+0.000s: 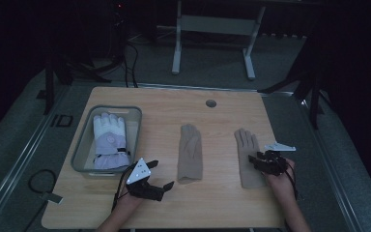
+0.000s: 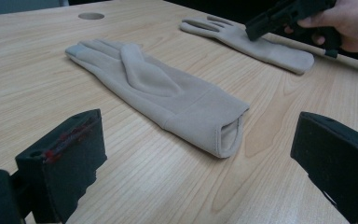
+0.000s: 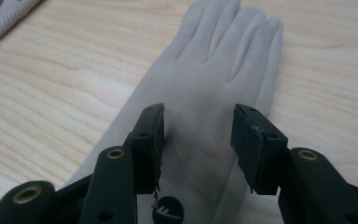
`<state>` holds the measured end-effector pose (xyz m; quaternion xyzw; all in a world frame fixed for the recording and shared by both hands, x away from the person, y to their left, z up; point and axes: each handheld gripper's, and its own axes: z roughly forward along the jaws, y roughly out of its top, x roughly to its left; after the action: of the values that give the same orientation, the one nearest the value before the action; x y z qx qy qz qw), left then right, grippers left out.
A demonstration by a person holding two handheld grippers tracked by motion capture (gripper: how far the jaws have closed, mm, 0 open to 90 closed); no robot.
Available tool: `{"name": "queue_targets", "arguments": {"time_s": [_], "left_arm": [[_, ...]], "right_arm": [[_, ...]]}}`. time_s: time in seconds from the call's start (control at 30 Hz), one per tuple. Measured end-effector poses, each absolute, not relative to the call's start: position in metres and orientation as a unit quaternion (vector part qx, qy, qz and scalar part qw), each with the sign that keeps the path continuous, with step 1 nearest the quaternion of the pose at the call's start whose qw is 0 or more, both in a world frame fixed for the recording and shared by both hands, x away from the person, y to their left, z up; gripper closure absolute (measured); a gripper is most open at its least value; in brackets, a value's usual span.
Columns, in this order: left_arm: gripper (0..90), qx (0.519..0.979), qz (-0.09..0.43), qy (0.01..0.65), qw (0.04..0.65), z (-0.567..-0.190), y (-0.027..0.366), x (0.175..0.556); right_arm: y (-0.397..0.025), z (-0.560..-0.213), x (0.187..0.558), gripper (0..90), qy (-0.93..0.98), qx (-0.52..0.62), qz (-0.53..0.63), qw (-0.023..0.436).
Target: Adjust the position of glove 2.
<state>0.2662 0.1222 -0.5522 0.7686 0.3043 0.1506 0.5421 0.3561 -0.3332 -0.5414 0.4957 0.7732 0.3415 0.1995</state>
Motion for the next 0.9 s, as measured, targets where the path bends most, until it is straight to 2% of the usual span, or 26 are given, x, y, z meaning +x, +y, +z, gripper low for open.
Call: {"name": "queue_targets", "arguments": {"time_s": [0.1,0.17,0.27,0.33,0.57,0.9], "left_arm": [[2.9,0.769,0.151,0.304,0.541,-0.552,0.122,0.266],[2.9,0.769,0.152,0.303,0.542,-0.552,0.122,0.266],[2.9,0.769,0.151,0.304,0.542,-0.552,0.122,0.266],[2.9,0.769,0.151,0.304,0.542,-0.552,0.122,0.266],[3.0,0.768,0.151,0.306,0.542,-0.552,0.123,0.267],[3.0,0.767,0.152,0.307,0.543,-0.551,0.123,0.266]], "right_arm": [[-0.333,-0.548,0.356,53.1,0.777,0.493,0.337,0.199],[-0.332,-0.551,0.355,58.0,0.776,0.491,0.34,0.203],[-0.325,-0.551,0.351,77.0,0.782,0.48,0.331,0.22],[-0.321,-0.55,0.351,81.4,0.78,0.485,0.323,0.227],[-0.322,-0.544,0.351,84.1,0.755,0.512,0.35,0.21],[-0.295,-0.504,0.348,84.4,0.724,0.53,0.384,0.219]]}}
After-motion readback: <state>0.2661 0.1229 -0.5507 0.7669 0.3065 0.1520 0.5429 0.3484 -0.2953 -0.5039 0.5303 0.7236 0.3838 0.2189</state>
